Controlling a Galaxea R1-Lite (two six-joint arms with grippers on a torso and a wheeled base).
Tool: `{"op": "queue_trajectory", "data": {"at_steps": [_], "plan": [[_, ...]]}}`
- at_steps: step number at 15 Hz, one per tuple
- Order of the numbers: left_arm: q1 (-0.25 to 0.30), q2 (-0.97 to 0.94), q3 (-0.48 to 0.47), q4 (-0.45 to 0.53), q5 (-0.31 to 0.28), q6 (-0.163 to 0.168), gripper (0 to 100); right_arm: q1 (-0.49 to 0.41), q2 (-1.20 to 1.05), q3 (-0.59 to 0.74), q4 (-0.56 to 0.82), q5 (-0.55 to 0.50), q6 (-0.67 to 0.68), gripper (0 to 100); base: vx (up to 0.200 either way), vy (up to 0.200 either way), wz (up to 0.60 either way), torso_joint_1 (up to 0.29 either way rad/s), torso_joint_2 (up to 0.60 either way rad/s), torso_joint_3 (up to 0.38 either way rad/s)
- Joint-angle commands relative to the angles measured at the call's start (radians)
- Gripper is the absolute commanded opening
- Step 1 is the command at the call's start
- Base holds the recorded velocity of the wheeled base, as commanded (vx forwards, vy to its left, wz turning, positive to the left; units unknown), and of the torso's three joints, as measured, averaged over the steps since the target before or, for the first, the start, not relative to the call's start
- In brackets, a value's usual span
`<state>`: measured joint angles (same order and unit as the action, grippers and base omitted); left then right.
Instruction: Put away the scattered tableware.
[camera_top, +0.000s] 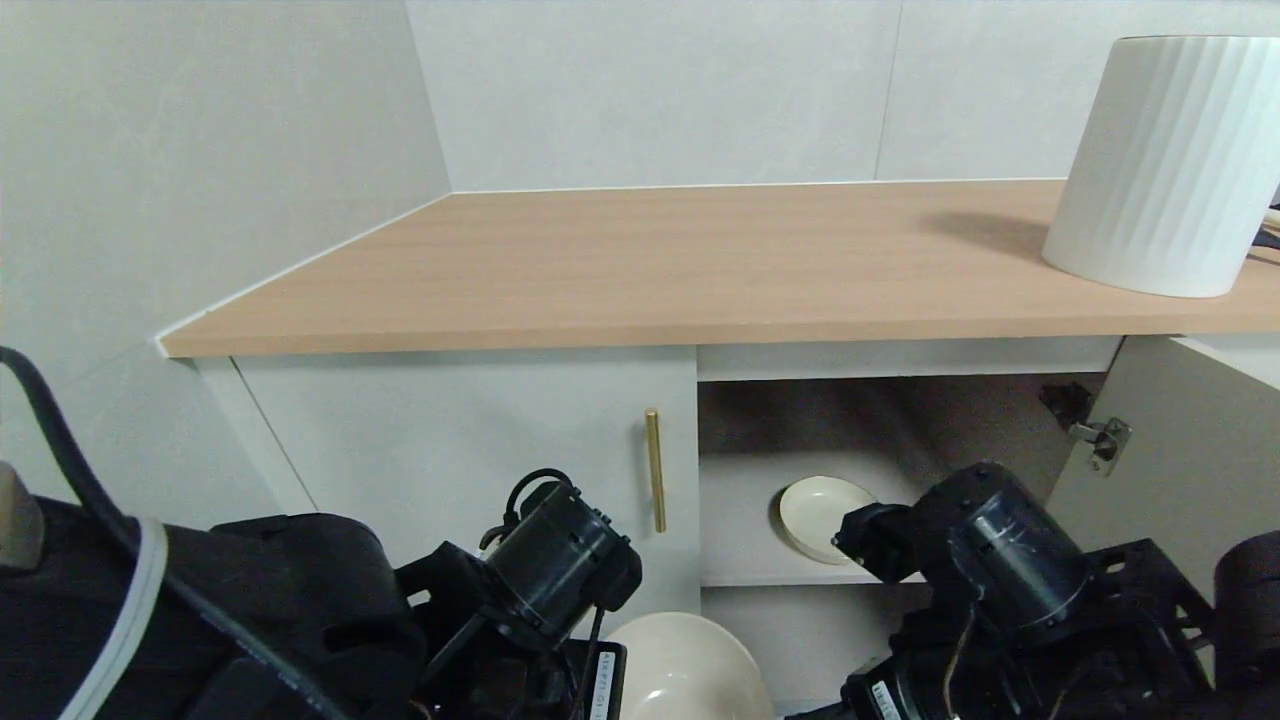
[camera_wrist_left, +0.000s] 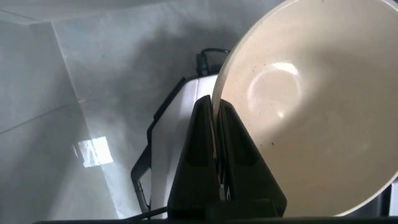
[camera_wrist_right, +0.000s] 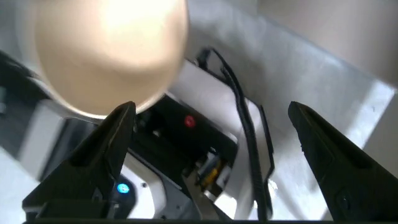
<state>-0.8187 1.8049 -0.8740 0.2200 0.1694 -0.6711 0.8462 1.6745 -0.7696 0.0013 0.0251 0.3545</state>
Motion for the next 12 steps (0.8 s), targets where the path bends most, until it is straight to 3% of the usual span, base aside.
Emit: {"op": "queue_trajectory", "data": {"at_steps": [1,5,11,12], "plan": [[-0.013,-0.016,0.000,-0.001,0.001,-0.001,0,0.010,0.096,-0.007,-0.015,-0.014,0.006,100,0.000,0.000,0.00,0.000,0.00,0.000],[-0.040,-0.036,0.001,-0.001,0.002,-0.001,0,0.010,0.154,-0.005,-0.124,-0.017,0.038,100,0.000,0.000,0.00,0.000,0.00,0.000],[-0.042,-0.019,0.004,-0.001,0.009,-0.001,0,0.010,0.189,-0.005,-0.184,-0.063,0.064,100,0.000,0.000,0.00,0.000,0.00,0.000],[-0.042,-0.018,0.004,-0.001,0.009,-0.001,0,0.010,0.188,-0.005,-0.184,-0.063,0.064,0,0.000,0.000,0.00,0.000,0.00,0.000]]}}
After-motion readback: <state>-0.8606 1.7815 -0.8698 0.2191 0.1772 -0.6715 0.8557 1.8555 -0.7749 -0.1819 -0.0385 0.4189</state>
